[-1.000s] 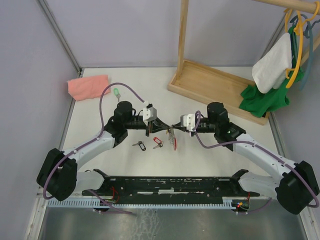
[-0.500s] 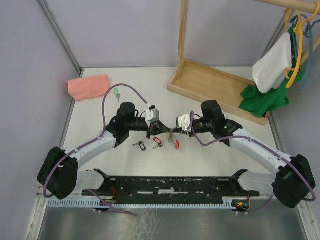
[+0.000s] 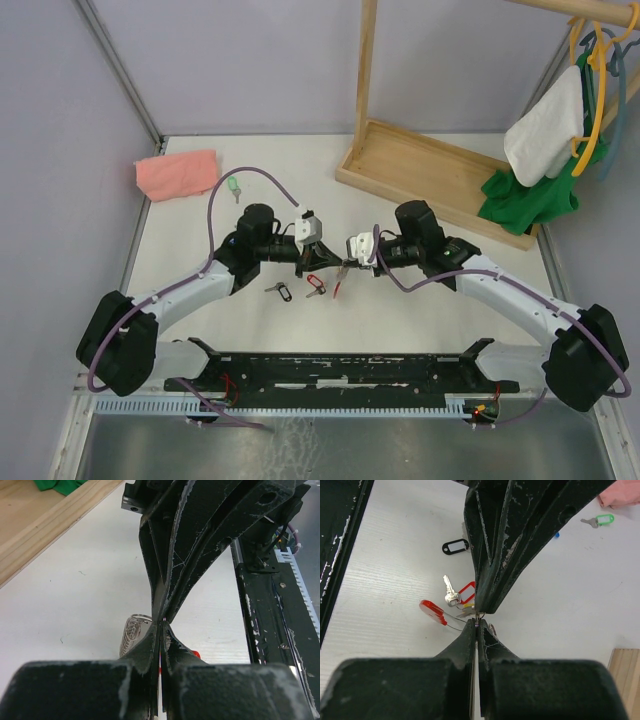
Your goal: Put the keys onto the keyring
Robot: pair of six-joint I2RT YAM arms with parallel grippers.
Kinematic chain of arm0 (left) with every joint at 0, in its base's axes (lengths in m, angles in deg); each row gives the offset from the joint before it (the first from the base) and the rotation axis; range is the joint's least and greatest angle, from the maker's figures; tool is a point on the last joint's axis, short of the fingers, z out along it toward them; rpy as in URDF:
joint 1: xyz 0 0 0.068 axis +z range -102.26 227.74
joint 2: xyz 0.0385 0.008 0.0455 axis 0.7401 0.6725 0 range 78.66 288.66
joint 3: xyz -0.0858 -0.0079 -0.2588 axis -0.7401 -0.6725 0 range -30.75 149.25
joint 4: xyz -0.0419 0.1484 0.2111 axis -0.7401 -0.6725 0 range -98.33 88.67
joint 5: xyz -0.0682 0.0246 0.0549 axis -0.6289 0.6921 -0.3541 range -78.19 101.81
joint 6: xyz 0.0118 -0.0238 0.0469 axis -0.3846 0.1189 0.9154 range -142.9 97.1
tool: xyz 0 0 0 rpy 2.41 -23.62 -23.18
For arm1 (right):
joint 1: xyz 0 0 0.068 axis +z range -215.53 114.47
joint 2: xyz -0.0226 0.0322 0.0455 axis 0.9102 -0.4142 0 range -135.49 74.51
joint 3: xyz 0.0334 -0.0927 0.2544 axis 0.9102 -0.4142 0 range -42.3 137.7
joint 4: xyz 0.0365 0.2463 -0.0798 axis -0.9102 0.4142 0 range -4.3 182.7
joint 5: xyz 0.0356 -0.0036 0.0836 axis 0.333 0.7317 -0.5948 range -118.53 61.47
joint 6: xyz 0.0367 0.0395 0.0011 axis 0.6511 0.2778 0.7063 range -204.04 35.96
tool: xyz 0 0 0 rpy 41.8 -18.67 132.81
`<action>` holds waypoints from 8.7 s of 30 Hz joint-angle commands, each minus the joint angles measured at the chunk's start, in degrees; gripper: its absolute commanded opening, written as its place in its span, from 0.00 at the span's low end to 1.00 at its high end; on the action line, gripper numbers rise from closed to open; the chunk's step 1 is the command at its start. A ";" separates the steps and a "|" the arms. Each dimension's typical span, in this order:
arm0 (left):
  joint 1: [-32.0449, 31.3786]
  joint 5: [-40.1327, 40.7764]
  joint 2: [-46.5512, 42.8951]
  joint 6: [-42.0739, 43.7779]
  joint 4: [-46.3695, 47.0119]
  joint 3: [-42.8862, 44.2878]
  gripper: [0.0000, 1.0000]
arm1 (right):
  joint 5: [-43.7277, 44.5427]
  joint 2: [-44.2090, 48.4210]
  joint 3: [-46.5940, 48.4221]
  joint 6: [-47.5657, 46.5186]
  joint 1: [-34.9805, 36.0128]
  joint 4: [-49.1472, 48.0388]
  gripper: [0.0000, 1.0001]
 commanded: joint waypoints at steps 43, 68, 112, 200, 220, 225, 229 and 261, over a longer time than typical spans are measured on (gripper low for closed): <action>2.71 -0.63 -2.38 4.96 8.80 -4.77 0.53 | -8.71 7.60 -8.69 13.62 -4.47 -29.53 0.01; 2.62 -7.91 -1.50 24.06 10.56 -3.00 0.48 | -14.55 6.08 -5.25 8.96 -4.58 -20.00 0.01; -0.15 -8.77 0.33 31.50 -3.87 2.00 0.03 | -12.42 7.05 -3.97 4.81 -4.59 -12.31 0.01; -1.25 -2.58 3.26 13.81 -12.11 8.11 0.03 | -6.80 4.47 -2.47 0.48 -5.41 -4.39 0.15; -2.70 -1.73 4.21 11.22 -12.26 9.96 0.03 | 23.43 12.70 -1.05 33.54 1.86 -3.08 0.22; -2.86 0.04 4.44 8.93 -11.83 10.52 0.03 | 29.42 10.09 3.21 45.46 5.27 4.67 0.22; -3.03 0.20 4.64 7.37 -10.77 10.68 0.03 | 35.04 9.12 4.54 54.20 7.47 6.09 0.23; -4.17 3.58 5.10 3.33 -10.88 12.41 0.03 | 42.37 13.35 -9.72 53.57 13.41 -11.73 0.34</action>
